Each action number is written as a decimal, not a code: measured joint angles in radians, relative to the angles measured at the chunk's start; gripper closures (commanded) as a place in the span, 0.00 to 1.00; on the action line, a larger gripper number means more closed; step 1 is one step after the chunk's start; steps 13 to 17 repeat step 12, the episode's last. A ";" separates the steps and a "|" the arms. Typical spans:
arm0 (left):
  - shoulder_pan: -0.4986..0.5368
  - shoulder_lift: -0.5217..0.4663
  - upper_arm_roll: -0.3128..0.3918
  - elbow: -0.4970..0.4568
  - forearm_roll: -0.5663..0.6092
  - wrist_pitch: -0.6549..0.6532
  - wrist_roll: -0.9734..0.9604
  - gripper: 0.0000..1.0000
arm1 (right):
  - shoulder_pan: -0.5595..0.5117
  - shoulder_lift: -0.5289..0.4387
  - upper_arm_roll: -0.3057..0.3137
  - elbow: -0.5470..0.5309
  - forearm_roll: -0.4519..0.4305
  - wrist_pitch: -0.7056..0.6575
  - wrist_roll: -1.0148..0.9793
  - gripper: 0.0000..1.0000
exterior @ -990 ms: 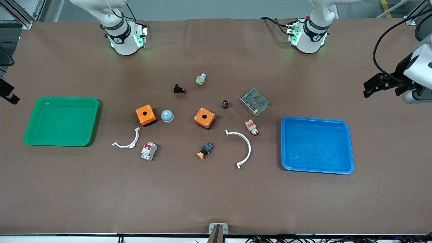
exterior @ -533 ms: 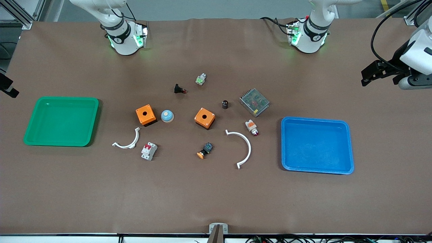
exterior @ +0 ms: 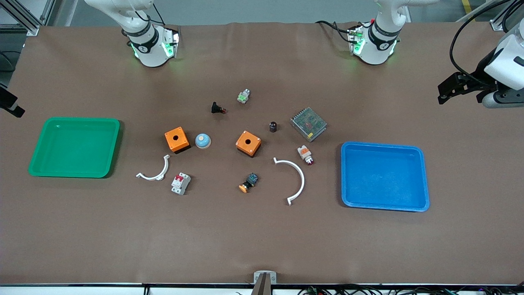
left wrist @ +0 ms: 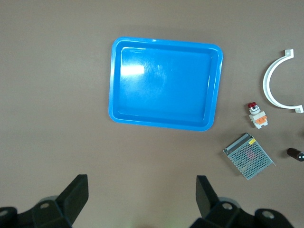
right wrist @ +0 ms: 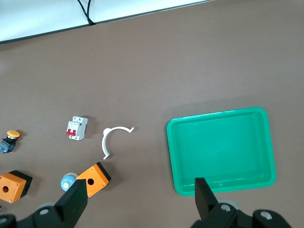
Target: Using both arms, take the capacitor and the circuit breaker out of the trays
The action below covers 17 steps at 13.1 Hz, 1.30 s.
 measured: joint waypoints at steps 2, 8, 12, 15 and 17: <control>-0.004 0.002 -0.001 0.001 0.000 0.000 0.000 0.00 | 0.000 0.000 -0.001 0.000 -0.001 0.000 0.000 0.00; -0.011 0.002 -0.014 0.001 -0.001 -0.006 0.000 0.00 | -0.003 0.005 -0.005 0.000 -0.002 0.000 0.001 0.00; -0.011 0.002 -0.014 0.001 -0.001 -0.009 0.000 0.00 | -0.003 0.009 -0.004 0.000 -0.003 -0.004 0.001 0.00; -0.011 0.002 -0.014 0.001 -0.001 -0.009 0.000 0.00 | -0.003 0.009 -0.004 0.000 -0.003 -0.004 0.001 0.00; -0.011 0.002 -0.014 0.001 -0.001 -0.009 0.000 0.00 | -0.003 0.009 -0.004 0.000 -0.003 -0.004 0.001 0.00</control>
